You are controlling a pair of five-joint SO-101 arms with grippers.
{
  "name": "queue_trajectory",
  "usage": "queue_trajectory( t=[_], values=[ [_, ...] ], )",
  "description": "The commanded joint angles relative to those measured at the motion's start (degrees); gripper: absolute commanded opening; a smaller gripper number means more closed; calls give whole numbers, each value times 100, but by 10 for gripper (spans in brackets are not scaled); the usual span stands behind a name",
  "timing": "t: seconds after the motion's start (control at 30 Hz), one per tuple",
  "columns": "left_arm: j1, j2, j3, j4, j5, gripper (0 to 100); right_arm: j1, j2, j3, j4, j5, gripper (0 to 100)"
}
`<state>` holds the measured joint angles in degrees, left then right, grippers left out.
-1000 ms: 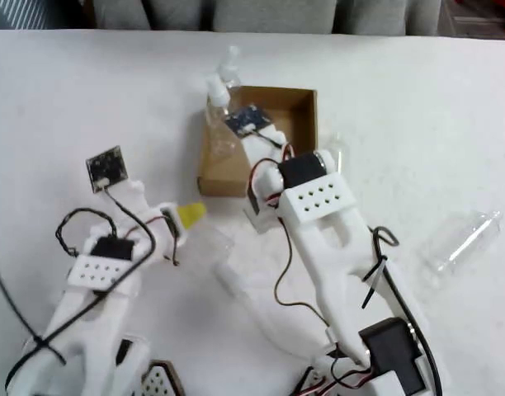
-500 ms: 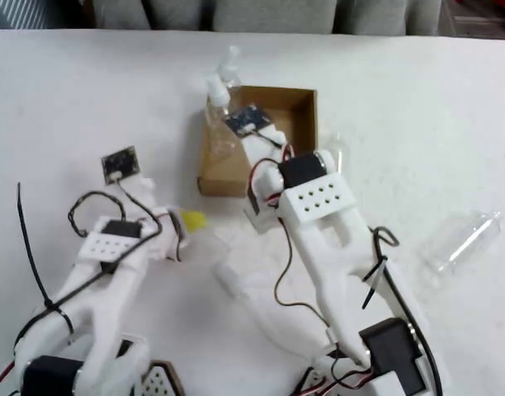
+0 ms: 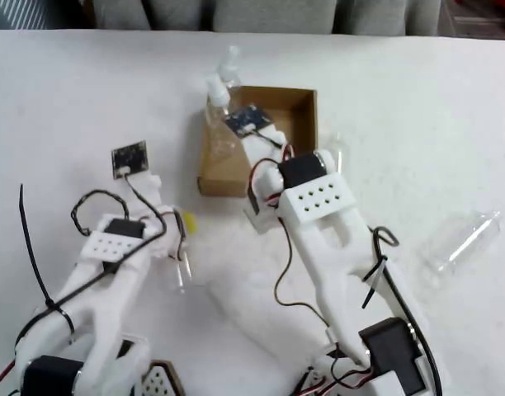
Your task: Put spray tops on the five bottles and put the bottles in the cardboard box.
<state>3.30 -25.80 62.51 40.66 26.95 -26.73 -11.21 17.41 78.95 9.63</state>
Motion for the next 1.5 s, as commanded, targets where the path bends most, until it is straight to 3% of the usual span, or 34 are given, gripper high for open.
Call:
queue_trajectory(
  t=[0.0, 0.23, 0.5, 0.67, 1.1, 1.47],
  values=[
    [13, -13, -211, -123, -88, 57, 75, -215, -44, -57, 88, 27],
    [-514, -31, -510, -62, -79, 187, 75, -215, -44, -57, 88, 27],
    [-497, -31, -826, 888, -79, 327, 75, -215, -44, -57, 88, 27],
    [-497, 13, -1196, 1618, -62, 330, 75, -215, -35, -57, 97, 27],
    [-505, 48, -1503, 1749, -53, 329, 75, -215, -35, -57, 97, 27],
    [-848, 2044, -2743, 2031, -79, 329, 75, -215, -35, -57, 97, 27]
  ],
)
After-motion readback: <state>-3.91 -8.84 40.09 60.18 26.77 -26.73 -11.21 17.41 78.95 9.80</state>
